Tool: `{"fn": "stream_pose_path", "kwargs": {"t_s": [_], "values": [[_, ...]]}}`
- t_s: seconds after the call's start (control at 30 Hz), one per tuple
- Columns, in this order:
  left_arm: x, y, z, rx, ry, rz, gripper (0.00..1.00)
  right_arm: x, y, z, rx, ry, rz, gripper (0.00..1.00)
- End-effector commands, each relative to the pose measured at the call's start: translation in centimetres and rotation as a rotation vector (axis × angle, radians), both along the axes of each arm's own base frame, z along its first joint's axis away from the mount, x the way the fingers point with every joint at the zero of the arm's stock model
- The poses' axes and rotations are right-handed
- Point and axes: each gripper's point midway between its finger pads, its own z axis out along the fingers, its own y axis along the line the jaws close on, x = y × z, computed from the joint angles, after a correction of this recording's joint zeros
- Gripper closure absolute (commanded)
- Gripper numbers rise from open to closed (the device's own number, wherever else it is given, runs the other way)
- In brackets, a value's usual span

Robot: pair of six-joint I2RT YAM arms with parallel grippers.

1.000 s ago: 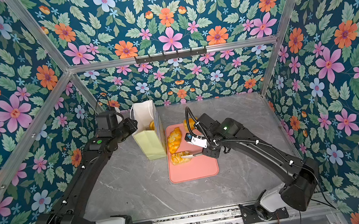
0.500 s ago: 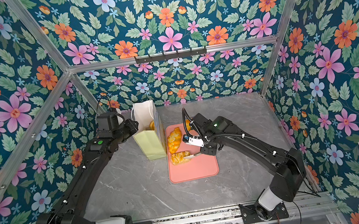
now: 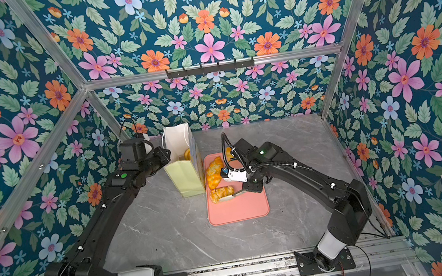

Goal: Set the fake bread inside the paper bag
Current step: 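Position the open tongs over the braided loaf nearest the robot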

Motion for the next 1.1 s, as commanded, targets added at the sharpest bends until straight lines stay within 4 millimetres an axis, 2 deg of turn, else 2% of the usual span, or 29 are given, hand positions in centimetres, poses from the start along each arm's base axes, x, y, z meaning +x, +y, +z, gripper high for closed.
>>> {"fn": "stream_pose_path", "kwargs": {"t_s": [0.0, 0.4, 0.63, 0.7, 1.07], "values": [[0.2, -0.1, 0.5, 0.005, -0.025, -0.012, 0.77, 0.4, 0.4, -0.3, -0.003, -0.014, 0.034, 0.56], [0.0, 0.0, 0.5, 0.010, -0.024, -0.009, 0.77, 1.0, 1.2, -1.1, -0.005, 0.001, 0.059, 0.56], [0.0, 0.0, 0.3, 0.011, -0.021, -0.010, 0.77, 1.1, 1.4, -0.8, 0.005, 0.000, 0.072, 0.56], [-0.1, 0.0, 0.3, 0.012, -0.021, -0.010, 0.77, 1.3, 1.5, -2.0, -0.010, 0.039, 0.069, 0.56], [0.1, -0.1, 0.2, 0.013, -0.022, -0.015, 0.78, 1.4, 1.2, -3.1, -0.028, 0.080, 0.059, 0.56]]}}
